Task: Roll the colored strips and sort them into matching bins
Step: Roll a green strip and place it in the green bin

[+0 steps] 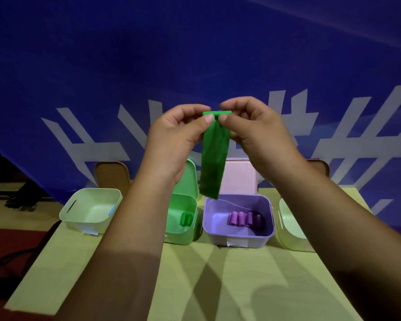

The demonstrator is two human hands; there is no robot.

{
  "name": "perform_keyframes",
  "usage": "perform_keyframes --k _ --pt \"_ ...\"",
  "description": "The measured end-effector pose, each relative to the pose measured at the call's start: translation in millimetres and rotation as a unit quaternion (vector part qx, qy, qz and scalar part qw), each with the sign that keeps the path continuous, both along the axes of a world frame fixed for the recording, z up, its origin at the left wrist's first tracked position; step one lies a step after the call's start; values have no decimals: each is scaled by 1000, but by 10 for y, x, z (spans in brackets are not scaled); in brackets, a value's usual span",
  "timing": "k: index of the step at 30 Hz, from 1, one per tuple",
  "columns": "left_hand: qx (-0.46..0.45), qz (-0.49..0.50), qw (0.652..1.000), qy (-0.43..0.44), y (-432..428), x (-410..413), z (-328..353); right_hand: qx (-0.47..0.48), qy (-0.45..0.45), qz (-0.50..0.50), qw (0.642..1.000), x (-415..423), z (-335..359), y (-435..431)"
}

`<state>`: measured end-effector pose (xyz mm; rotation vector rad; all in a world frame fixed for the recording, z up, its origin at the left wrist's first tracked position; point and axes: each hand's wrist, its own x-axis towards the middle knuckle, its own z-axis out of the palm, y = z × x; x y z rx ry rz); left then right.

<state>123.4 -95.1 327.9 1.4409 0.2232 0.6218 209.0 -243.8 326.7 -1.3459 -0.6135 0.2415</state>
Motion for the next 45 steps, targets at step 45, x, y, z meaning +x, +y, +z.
perform_keyframes --k 45 --pt "-12 -96 995 -22 929 -68 414 -46 -40 -131 990 -341 494 842"
